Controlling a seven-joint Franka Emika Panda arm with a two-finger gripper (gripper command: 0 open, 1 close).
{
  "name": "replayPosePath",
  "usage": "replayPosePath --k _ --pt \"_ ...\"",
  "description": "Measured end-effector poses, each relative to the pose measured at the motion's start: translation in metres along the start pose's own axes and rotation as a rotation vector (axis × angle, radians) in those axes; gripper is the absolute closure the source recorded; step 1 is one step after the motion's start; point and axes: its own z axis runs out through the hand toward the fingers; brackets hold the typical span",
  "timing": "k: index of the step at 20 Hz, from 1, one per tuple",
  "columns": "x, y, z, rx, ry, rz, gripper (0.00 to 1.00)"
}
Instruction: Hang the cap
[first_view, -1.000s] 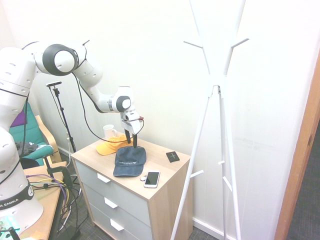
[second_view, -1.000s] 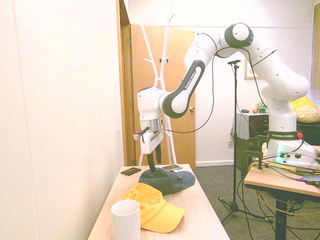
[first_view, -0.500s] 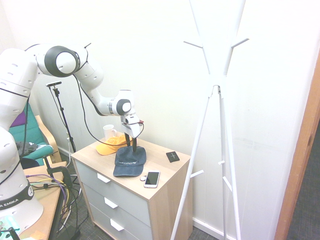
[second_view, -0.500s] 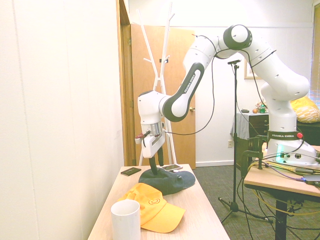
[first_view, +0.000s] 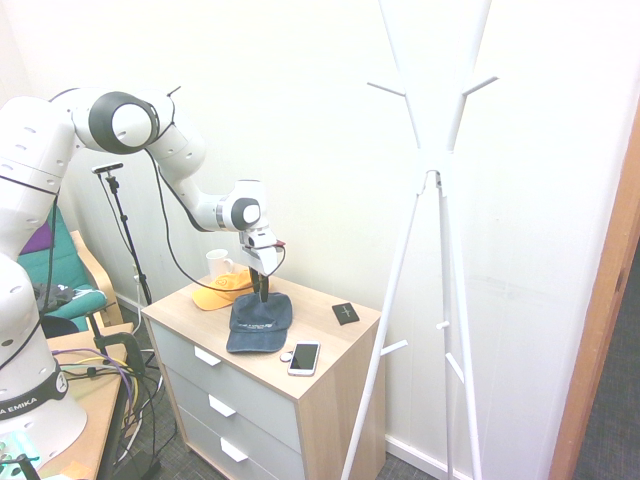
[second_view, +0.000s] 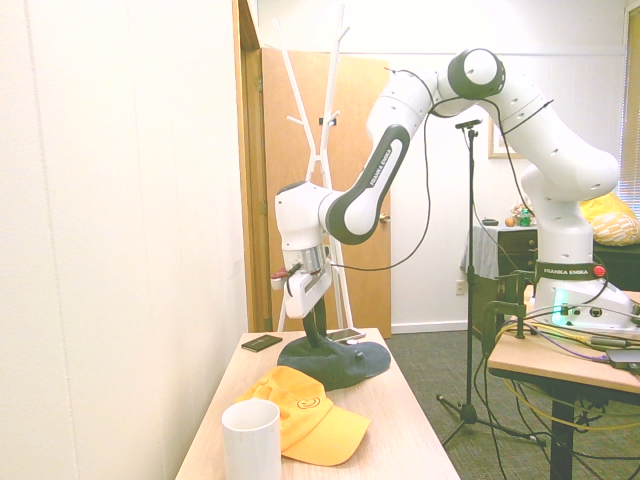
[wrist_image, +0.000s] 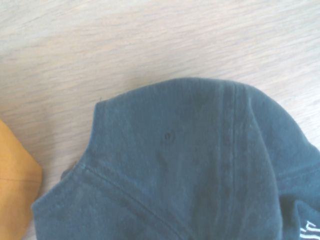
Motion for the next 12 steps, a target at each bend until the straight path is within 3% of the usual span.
replayPosePath --k 12 --pt "0.022 0.009 0.004 -0.012 0.009 0.038 1.0"
